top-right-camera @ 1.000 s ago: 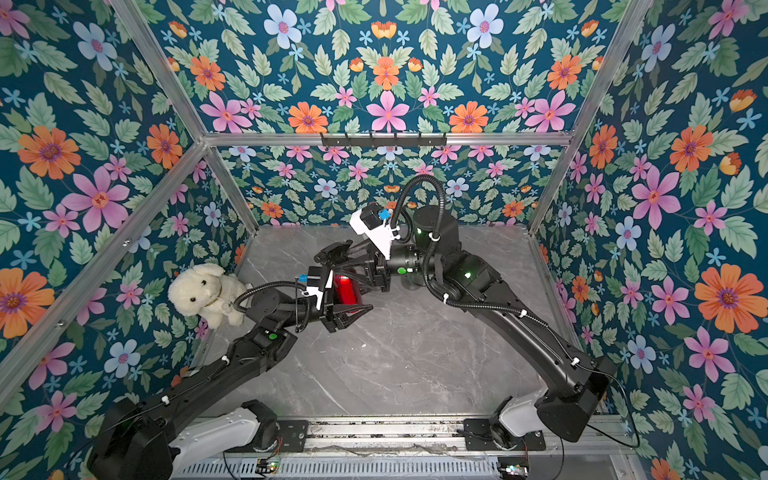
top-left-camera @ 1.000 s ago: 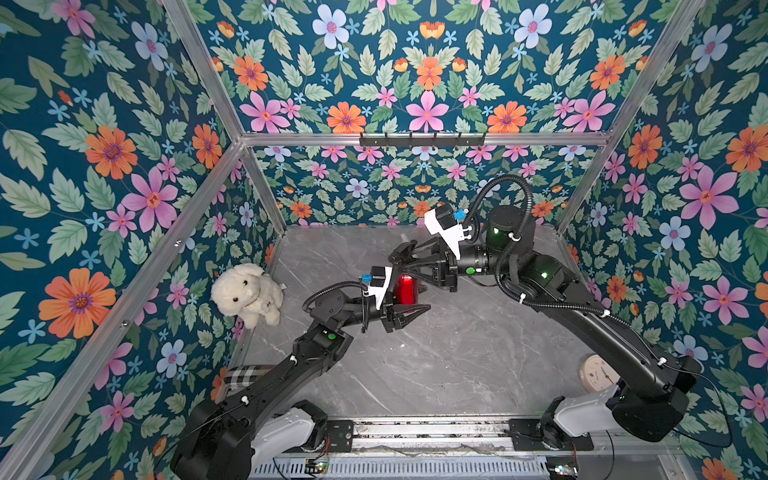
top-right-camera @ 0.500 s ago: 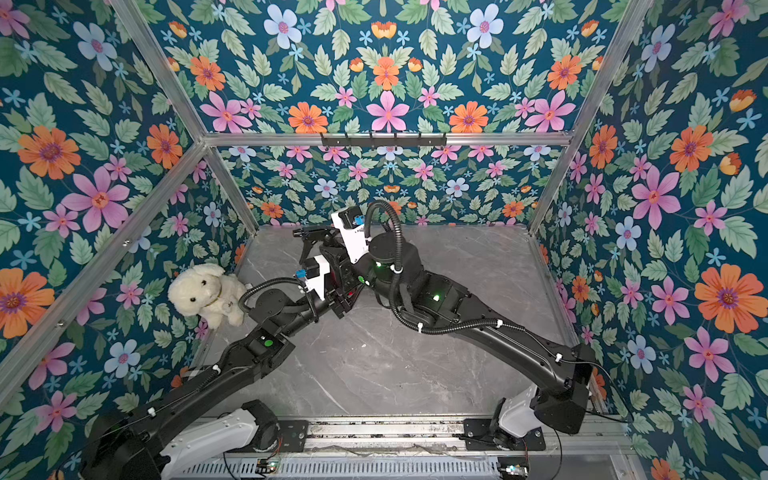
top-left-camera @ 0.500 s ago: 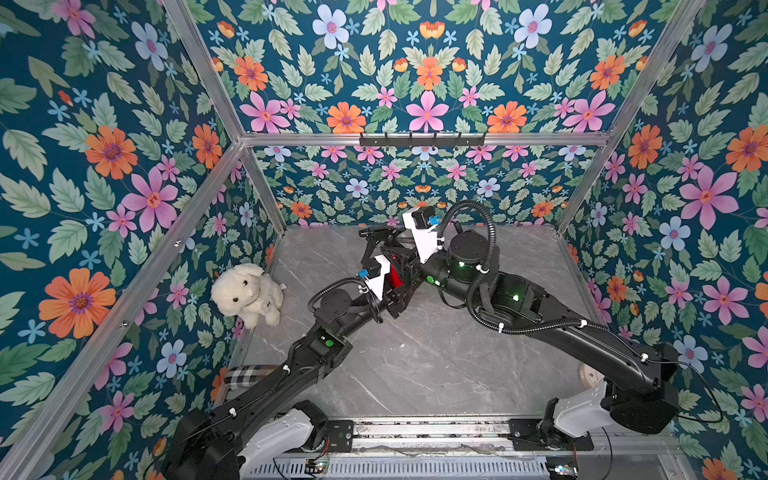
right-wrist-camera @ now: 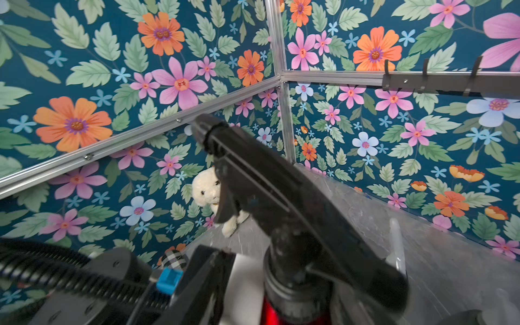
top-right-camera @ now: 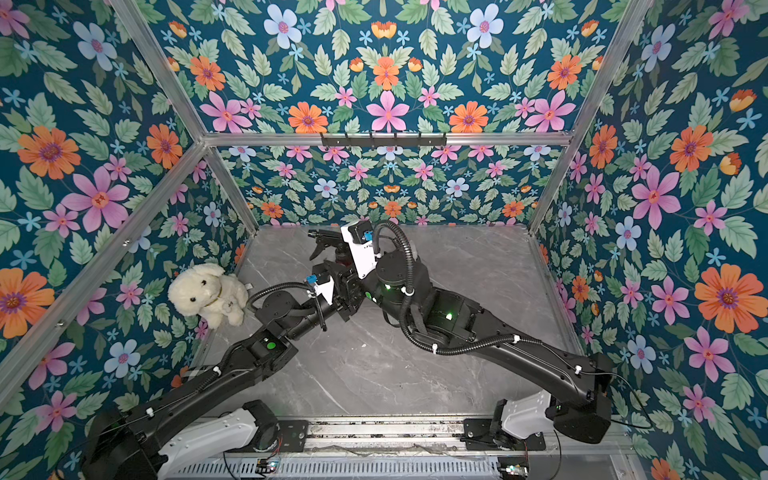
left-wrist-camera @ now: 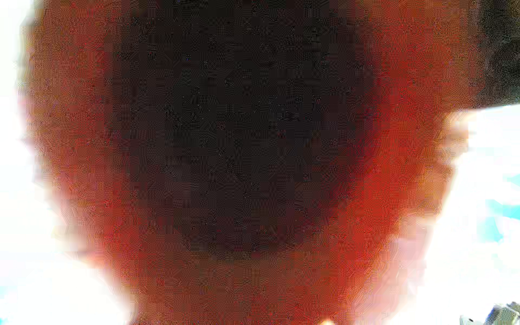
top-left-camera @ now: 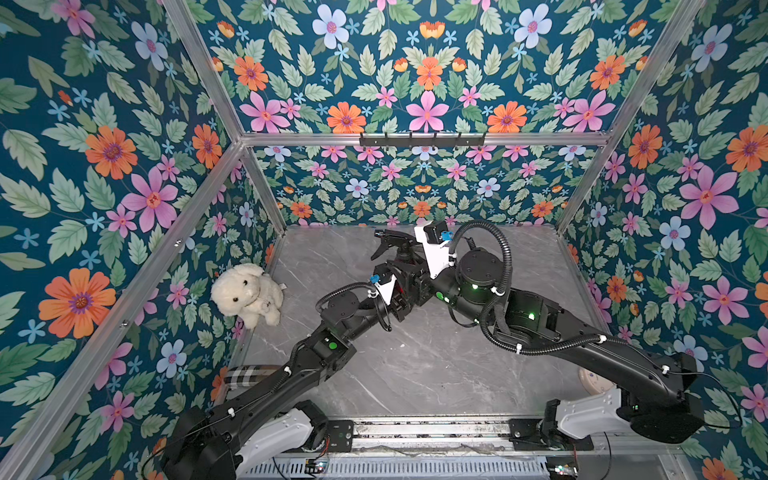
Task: Attach spray nozzles to spray bottles
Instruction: Screw the spray nozzle on the spray bottle.
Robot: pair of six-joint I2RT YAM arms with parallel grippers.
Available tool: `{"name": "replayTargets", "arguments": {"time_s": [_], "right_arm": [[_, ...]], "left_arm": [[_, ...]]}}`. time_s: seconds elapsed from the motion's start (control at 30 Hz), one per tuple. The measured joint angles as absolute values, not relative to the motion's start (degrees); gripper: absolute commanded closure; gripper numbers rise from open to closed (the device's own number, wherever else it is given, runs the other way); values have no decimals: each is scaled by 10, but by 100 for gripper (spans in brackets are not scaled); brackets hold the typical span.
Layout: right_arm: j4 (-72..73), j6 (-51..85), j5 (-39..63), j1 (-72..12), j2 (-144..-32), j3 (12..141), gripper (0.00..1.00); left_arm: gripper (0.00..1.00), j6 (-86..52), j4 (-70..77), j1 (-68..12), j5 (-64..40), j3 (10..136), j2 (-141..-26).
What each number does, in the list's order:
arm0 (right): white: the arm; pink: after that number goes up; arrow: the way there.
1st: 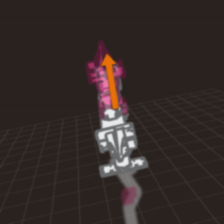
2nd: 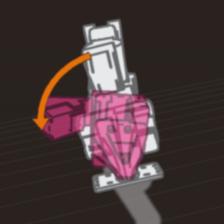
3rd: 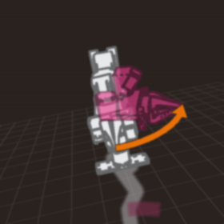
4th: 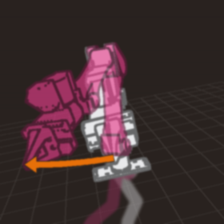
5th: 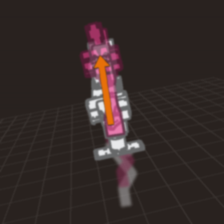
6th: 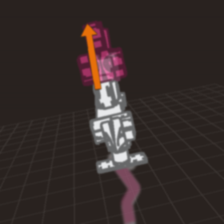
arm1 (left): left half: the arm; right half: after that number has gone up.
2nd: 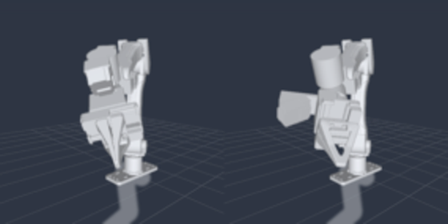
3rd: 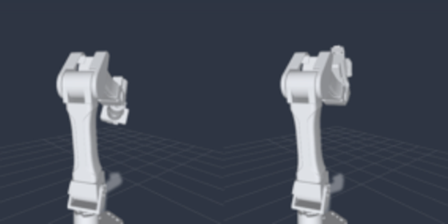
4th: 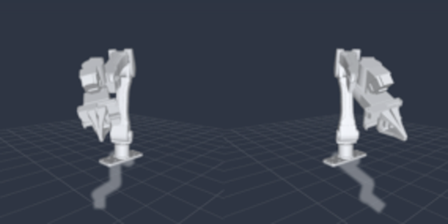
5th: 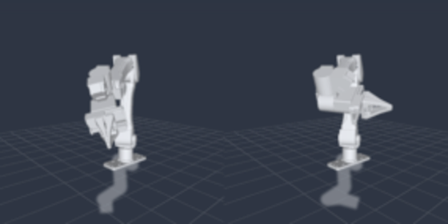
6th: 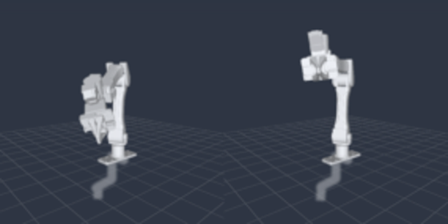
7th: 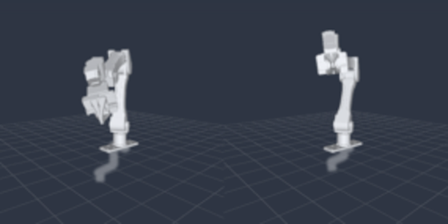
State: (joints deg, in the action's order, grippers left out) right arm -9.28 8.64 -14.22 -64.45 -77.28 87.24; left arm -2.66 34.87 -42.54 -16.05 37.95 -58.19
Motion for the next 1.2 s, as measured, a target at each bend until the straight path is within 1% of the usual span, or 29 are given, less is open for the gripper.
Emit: {"name": "replayTargets", "arguments": {"time_s": [0.17, 0.23, 0.27, 0.33, 0.4, 0.5, 0.63, 0.77, 0.9, 1.07, 1.2], "right_arm": [[-118, 63, -57, -640, -703, 834, 35], [-129, 63, 3, -593, -681, 834, 33], [-131, 75, 41, -552, -673, 835, 33], [-128, 97, 135, -473, -670, 836, 32], [-122, 118, 245, -418, -681, 836, 33], [-131, 117, 358, -393, -708, 860, 38], [-138, 104, 459, -373, -741, 895, 38], [-139, 105, 519, -346, -770, 913, 38], [-143, 105, 560, -346, -790, 928, 39], [-149, 103, 565, -358, -802, 936, 44], [-161, 98, 562, -373, -810, 948, 49]], "left_arm": [[100, -32, 351, -416, -168, 380, -581], [100, -34, 352, -412, -186, 381, -581], [100, -38, 352, -409, -201, 381, -582], [100, -43, 352, -405, -225, 384, -585], [100, -46, 352, -401, -255, 389, -588], [100, -59, 360, -396, -296, 393, -594], [100, -75, 375, -390, -353, 393, -603], [100, -88, 381, -387, -401, 394, -608], [100, -91, 384, -387, -431, 399, -612], [100, -93, 386, -387, -448, 403, -616], [100, -93, 386, -387, -449, 403, -617]]}}
